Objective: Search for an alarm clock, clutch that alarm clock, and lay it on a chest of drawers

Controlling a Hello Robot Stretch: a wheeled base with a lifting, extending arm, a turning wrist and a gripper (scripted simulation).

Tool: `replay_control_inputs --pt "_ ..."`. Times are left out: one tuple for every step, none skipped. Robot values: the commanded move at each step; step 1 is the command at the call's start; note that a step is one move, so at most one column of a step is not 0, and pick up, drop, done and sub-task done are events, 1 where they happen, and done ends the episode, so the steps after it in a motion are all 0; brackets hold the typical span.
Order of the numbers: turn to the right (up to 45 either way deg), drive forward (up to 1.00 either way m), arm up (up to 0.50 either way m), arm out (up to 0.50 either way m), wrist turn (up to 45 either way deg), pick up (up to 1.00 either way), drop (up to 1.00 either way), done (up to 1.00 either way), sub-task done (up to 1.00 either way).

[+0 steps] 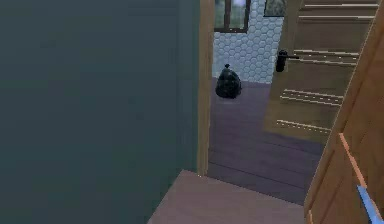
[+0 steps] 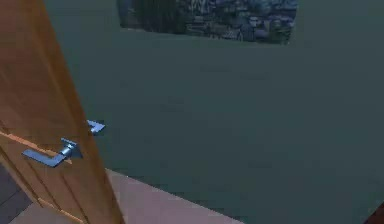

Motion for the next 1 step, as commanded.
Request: replay_control_inputs --pt "0.0 0.40 0.00 0.00 0.0 0.00 0.00 0.00 0.00"
